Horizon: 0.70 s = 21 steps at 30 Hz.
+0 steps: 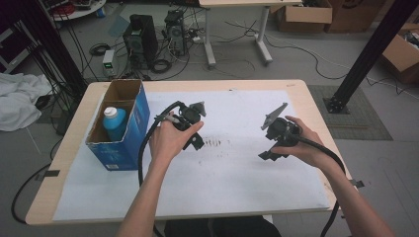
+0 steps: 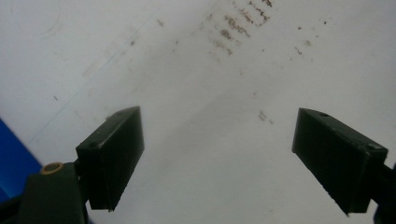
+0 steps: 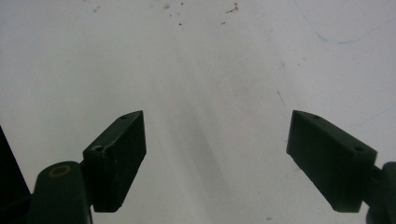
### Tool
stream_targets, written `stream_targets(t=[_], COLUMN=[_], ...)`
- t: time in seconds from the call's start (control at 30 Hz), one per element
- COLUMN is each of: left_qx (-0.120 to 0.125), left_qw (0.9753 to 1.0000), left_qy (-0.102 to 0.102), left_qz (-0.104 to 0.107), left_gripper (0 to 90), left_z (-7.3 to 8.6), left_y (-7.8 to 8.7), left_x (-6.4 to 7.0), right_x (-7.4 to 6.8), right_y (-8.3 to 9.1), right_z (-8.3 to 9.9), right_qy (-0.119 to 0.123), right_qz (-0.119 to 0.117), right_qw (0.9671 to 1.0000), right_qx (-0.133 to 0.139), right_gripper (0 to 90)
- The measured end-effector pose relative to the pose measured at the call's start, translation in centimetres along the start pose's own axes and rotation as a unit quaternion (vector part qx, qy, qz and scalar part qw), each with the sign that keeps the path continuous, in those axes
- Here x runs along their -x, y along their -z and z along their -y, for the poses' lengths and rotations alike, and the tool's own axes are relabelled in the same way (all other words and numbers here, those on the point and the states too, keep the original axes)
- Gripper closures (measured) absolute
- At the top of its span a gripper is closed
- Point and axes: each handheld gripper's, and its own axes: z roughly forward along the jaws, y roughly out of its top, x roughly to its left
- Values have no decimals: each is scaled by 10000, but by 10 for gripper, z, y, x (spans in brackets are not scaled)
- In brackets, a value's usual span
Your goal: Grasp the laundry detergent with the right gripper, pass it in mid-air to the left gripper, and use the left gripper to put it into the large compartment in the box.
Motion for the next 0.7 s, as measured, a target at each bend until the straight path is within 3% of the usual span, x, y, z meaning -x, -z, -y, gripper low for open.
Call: stream_targets(t=[0.7], left_qx=[88], left_qw=[10000], left_qy=[-2], left_qz=[5], left_gripper=[174], left_z=[5], left_y=[-2], left_x=[6], right_x=[-2], right_y=[0], right_z=[0], right_qy=[-15], right_qz=[5], right_qw=[10000], right_qx=[14], right_gripper=[198])
